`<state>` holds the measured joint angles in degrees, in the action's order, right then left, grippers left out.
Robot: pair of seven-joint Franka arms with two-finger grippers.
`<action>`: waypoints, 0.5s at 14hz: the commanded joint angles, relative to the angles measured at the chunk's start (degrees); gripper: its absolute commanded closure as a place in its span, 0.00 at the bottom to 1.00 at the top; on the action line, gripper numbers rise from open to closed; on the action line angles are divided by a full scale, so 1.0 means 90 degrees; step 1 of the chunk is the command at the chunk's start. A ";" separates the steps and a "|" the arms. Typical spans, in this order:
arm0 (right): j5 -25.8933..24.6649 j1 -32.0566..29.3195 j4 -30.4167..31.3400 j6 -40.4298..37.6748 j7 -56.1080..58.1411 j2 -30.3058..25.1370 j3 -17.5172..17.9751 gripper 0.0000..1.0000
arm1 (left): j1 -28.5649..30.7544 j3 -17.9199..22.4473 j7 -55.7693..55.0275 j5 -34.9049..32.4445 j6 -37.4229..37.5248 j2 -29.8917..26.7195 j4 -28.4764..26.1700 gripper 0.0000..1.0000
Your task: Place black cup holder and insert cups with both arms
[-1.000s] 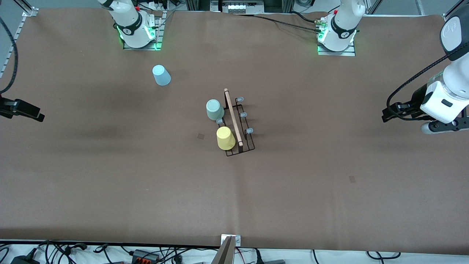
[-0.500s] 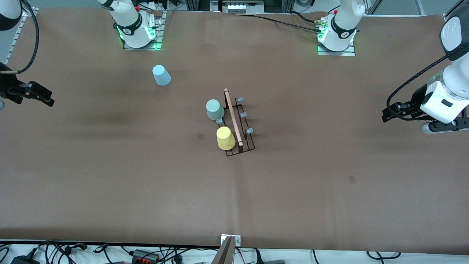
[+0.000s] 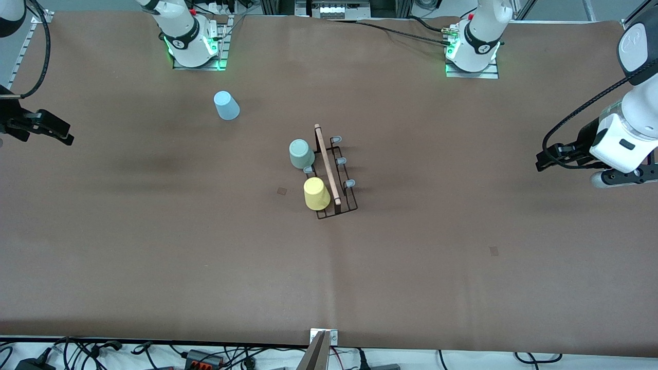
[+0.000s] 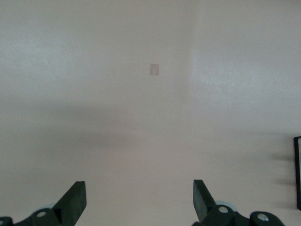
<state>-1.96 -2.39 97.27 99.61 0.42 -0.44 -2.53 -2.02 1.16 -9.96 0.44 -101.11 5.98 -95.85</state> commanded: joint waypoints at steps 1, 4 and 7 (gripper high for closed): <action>0.0139 -0.0037 0.0129 -0.0100 0.0109 -0.0195 -0.0002 0.00 | 0.0048 -0.0011 0.0150 0.0137 0.0102 -0.0059 0.0045 0.00; 0.0139 0.0002 0.0120 -0.0237 0.0452 -0.0205 0.0056 0.00 | 0.0048 -0.0011 0.0150 0.0137 0.0102 -0.0059 0.0045 0.00; 0.0140 0.0002 0.0120 -0.0198 0.0112 -0.0205 0.0066 0.00 | 0.0048 -0.0011 0.0150 0.0146 0.0102 -0.0059 0.0045 0.00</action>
<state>-1.60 -2.25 97.27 97.88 2.63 -0.90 -2.18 -2.02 1.16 -9.96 0.44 -101.11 5.98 -95.85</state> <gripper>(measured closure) 0.000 0.000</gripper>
